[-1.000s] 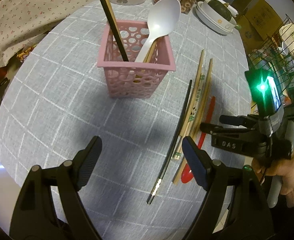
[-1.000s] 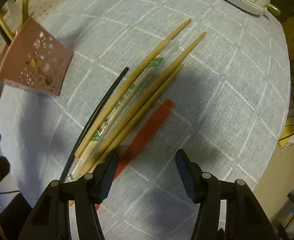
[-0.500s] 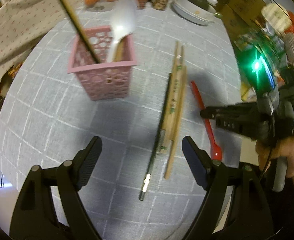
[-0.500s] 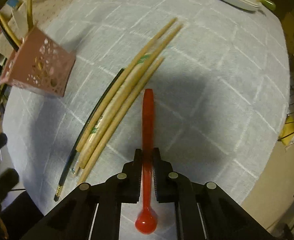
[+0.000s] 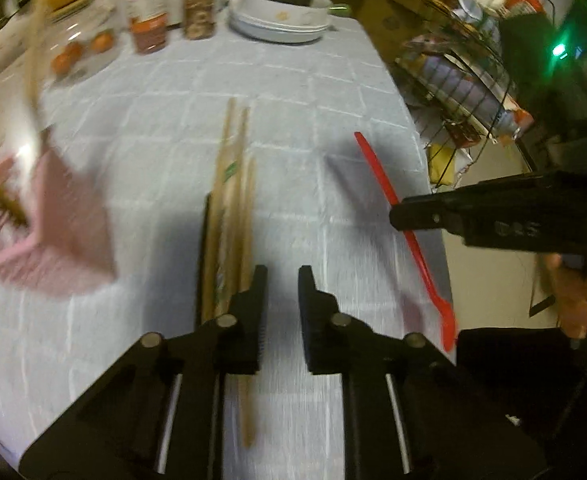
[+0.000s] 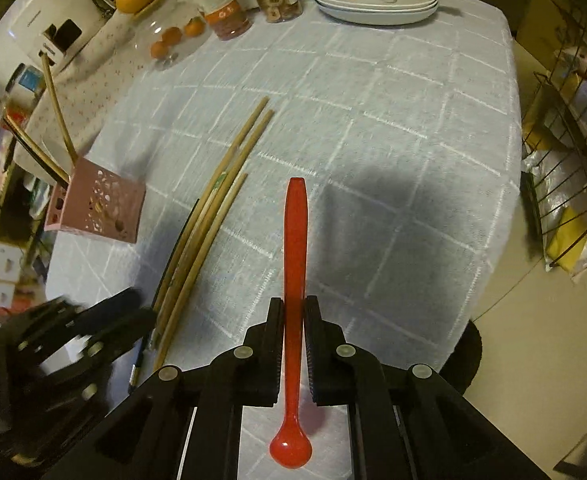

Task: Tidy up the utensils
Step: 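Close the right tool on the red spoon while the left tool closes on wooden chopsticks, then tighten the left tool's grip on the wooden chopsticks and lift them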

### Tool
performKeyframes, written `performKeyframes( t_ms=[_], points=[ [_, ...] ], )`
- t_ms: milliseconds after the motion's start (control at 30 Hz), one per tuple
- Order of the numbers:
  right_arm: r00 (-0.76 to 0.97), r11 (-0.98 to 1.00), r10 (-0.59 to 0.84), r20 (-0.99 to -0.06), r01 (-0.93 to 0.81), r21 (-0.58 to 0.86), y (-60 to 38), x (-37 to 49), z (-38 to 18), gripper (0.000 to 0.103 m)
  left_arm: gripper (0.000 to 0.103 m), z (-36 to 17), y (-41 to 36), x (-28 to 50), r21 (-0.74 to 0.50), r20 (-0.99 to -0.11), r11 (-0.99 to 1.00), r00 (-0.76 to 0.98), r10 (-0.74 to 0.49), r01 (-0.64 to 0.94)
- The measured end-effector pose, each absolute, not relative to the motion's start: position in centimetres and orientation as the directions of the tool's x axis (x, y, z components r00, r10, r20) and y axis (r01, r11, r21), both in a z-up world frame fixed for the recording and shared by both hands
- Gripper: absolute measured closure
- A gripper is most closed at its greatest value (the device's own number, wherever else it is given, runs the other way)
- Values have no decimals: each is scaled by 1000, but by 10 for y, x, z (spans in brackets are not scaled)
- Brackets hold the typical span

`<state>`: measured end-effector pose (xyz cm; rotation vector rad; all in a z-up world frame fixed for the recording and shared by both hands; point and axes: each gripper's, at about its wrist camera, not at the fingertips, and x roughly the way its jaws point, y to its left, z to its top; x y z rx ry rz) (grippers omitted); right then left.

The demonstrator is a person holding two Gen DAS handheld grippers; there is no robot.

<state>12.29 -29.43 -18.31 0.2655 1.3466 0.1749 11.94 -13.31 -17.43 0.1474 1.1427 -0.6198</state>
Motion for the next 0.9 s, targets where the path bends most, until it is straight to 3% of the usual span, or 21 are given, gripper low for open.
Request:
performKeyframes(
  t_ms=[433,900],
  points=[
    [210,949,302,-930,24,314,-308,126,-187,93,91,-206,-155,149,-106,-911,843,289,-295,528],
    [194,946,312,-930,28,323,-307,129,-191,93,91,-207,-151,151,-77,-901,845,325,-286,529]
  ],
)
